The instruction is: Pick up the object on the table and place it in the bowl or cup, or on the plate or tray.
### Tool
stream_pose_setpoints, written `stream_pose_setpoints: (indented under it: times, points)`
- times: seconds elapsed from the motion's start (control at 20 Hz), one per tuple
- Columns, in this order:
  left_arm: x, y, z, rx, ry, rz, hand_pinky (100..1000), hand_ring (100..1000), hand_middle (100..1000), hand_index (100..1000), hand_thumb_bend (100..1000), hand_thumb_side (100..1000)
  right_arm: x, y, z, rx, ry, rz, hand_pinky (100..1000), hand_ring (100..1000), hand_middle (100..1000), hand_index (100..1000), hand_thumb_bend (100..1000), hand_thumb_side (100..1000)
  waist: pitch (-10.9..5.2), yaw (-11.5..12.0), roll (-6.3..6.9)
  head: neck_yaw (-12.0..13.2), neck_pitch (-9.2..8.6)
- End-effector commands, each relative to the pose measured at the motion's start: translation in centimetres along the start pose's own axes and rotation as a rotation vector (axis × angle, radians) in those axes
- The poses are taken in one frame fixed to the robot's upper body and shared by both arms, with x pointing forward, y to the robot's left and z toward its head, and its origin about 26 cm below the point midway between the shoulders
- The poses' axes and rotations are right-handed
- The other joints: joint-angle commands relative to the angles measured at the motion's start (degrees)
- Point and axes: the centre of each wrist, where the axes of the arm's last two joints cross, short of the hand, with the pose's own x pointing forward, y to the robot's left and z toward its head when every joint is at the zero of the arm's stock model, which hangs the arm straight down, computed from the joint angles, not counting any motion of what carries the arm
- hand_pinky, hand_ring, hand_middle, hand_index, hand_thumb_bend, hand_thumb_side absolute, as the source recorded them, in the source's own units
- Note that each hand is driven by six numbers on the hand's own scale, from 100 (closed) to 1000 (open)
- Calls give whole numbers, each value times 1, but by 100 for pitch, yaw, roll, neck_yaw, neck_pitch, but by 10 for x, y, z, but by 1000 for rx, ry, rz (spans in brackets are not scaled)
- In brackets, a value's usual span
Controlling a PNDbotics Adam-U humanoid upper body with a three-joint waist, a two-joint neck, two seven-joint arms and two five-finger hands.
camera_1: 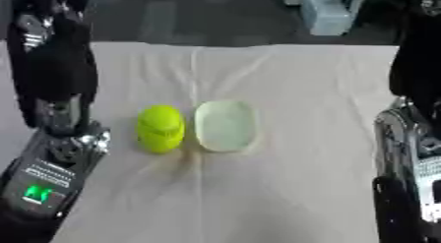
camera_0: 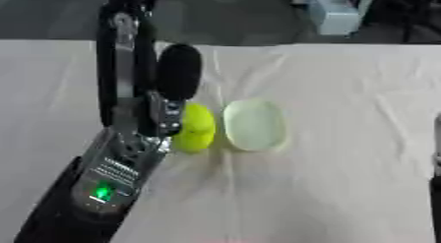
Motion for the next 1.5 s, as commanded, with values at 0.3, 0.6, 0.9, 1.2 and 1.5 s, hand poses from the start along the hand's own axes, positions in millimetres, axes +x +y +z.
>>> stream_pose_setpoints:
  times: [0.3,0.6,0.9,1.2,1.5]
  points:
    - [5,0,-4,5,-21,2,675,899,901,862,458,1000,2,-1,-3,12,-10,5,791,849,912,920,100,859,-65,-3,-32,33,-95]
    - [5,0,-3,2,-17,4,669,898,901,862,458,1000,2,-1,-3,12,-8,4,787,848,912,920,100,858,-69,-15,-46,49,-44]
    - [2,5,-2,-37,-6,-34,653,888,929,862,490,1000,1,-1,0,19,4,11,786,848,912,920,100,859,-80,-29,-23,55,-14]
    - [-11,45,-17,-424,139,-382,681,919,1000,919,791,1000,-3,-3,10,48,51,23,783,851,911,923,100,865,-125,-125,132,120,49]
    - [-15,73,-34,-735,239,-499,731,947,1000,944,893,976,-5,-3,16,71,82,22,781,852,911,924,100,866,-124,-151,243,134,71]
